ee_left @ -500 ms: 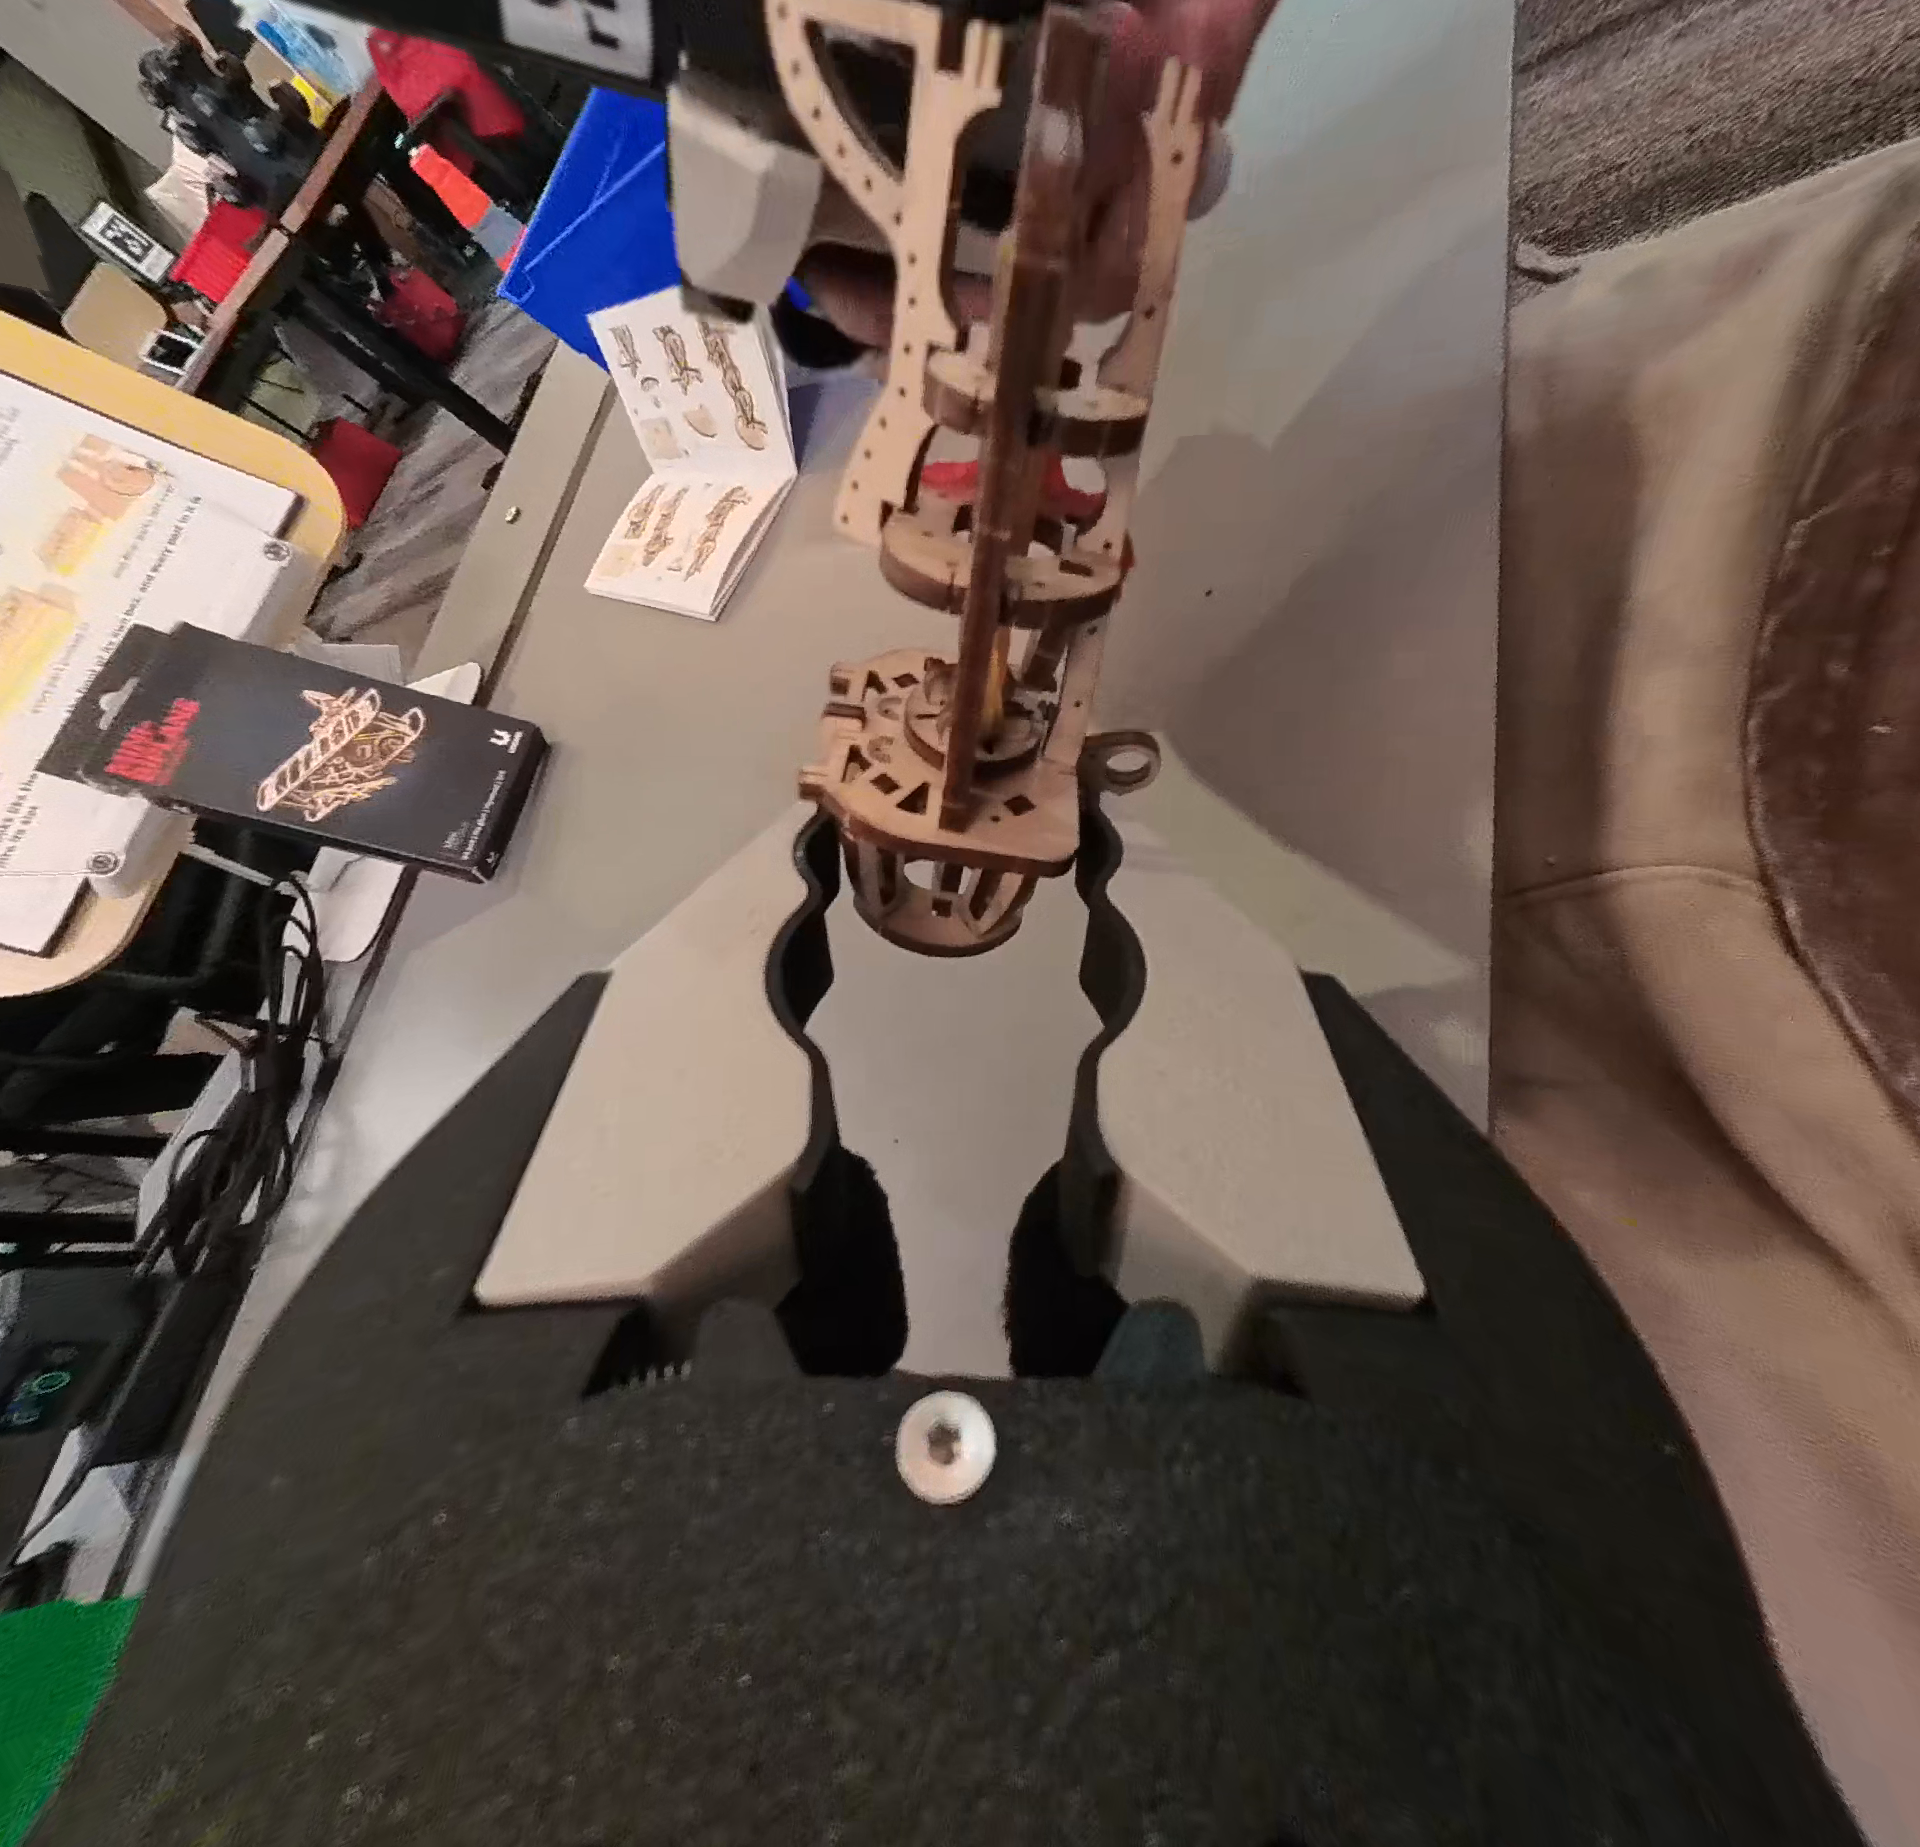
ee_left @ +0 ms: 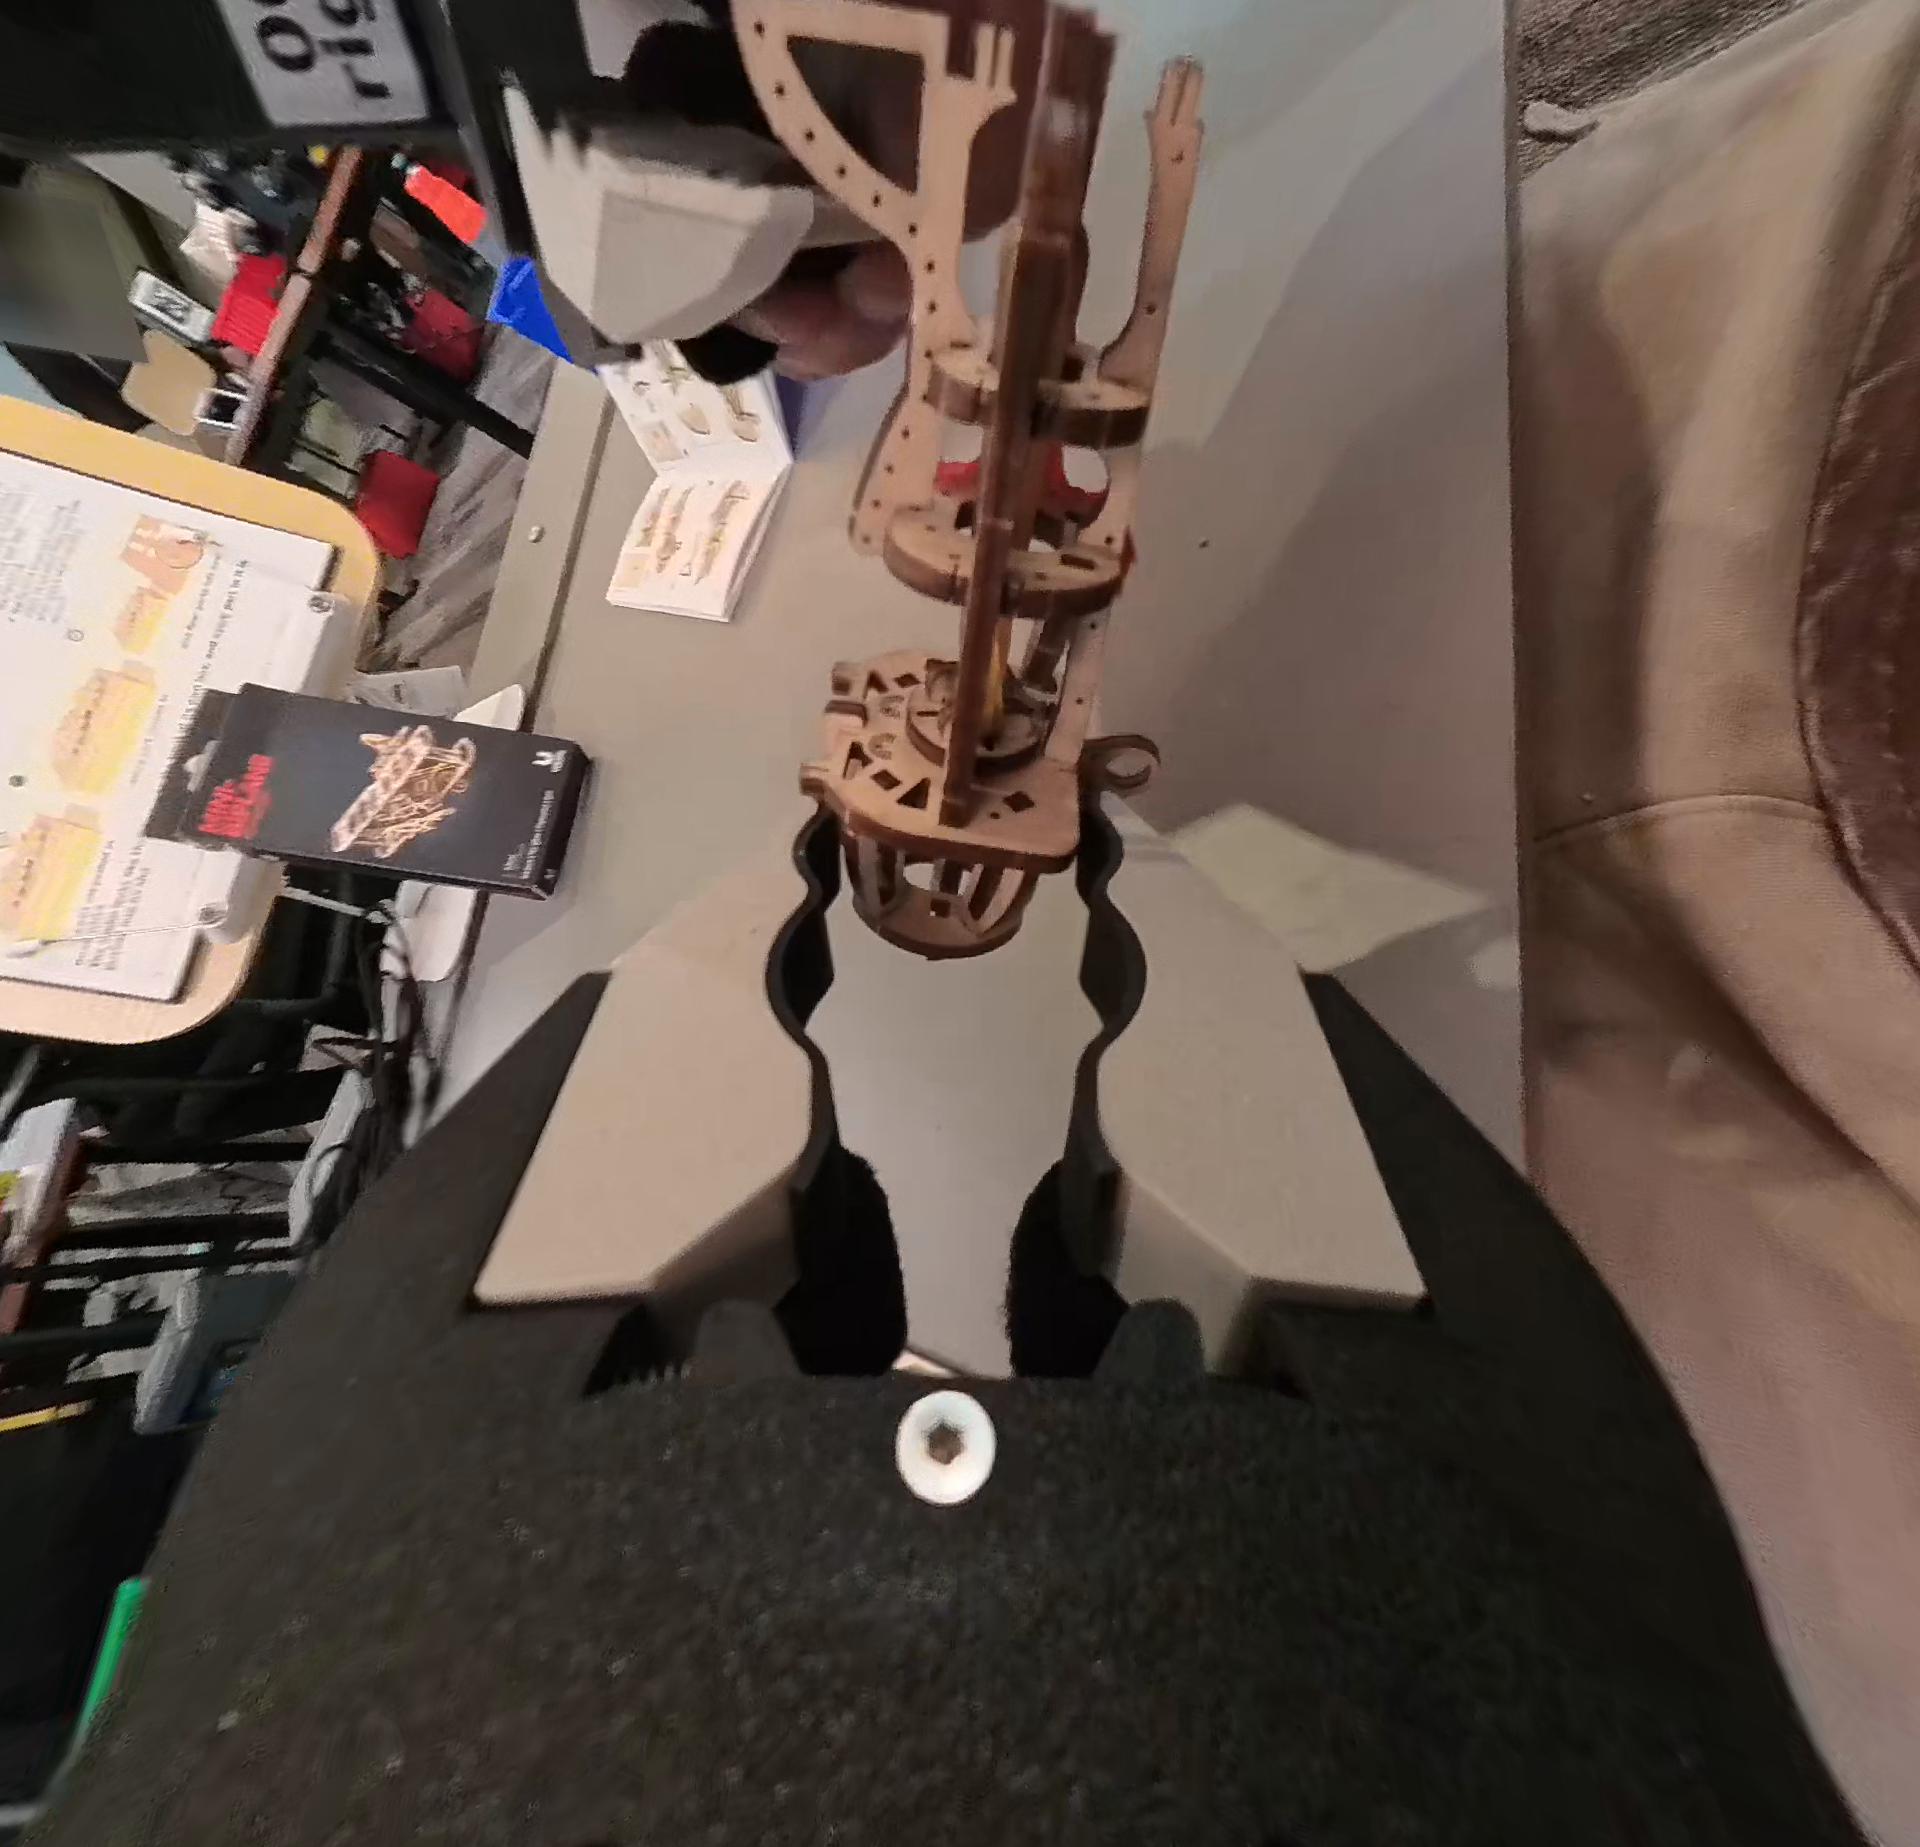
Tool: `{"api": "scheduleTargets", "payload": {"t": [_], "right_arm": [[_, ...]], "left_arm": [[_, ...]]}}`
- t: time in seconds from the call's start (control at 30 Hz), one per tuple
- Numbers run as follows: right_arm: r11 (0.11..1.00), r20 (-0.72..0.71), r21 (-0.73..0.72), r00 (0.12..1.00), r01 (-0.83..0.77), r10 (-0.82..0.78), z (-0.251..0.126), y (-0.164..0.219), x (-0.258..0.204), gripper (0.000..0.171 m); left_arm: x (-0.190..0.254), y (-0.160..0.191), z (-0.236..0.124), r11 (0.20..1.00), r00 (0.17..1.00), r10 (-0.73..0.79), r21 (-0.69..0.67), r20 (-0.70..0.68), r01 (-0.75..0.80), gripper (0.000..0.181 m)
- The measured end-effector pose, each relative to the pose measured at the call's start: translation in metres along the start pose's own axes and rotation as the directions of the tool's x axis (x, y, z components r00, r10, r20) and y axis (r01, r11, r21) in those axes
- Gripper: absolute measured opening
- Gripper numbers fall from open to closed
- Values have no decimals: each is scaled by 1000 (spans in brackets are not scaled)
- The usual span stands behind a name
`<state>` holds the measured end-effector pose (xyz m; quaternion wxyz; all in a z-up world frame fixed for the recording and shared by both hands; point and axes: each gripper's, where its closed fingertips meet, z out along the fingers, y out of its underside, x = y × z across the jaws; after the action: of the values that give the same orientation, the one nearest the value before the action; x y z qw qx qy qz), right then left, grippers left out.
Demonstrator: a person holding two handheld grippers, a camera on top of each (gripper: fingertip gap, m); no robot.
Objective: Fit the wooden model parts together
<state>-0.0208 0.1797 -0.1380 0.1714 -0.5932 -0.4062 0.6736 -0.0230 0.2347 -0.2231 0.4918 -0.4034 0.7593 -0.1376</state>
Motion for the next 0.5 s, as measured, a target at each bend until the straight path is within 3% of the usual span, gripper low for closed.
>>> {"api": "scheduleTargets", "payload": {"t": [0.17,0.5], "right_arm": [[991,-7,131,1000,17,-16,-6,-11,2,10],[981,-38,190,999,35,-28,-1,-7,0,10]], "left_arm": [[-19,3,-3,997,988,75,-41,132,-70,43],[-13,1,0,998,994,56,-33,97,-53,43]]}}
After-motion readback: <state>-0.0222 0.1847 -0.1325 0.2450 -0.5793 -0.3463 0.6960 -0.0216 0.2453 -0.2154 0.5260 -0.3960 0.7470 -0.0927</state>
